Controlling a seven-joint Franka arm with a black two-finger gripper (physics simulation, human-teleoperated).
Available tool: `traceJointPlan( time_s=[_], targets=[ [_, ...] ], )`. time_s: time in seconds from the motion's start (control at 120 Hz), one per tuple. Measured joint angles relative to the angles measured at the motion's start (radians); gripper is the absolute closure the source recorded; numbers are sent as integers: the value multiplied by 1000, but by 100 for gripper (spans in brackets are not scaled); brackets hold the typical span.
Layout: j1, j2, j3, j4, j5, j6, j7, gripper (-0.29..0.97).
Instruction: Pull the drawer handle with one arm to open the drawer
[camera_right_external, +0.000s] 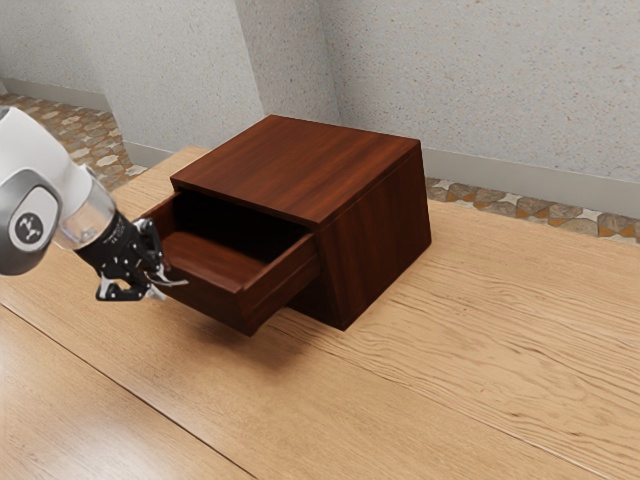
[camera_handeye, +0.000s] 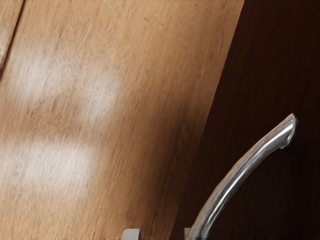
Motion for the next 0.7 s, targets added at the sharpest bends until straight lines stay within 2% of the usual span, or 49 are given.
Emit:
traceJointPlan(
  time_s=[0.225, 0.383, 0.517, 0.6, 0.7],
  targets=[
    [-3, -25, 1, -19, -1, 0, -4, 67],
    [-6, -40, 1, -20, -1, 5, 9, 34],
    [-9, -93, -3, -6, 9, -11, 20, 18],
    [-14, -98, -35, 103, 14, -67, 25, 12],
    [-59, -18, -70, 409, 18, -240, 29, 7]
  ],
)
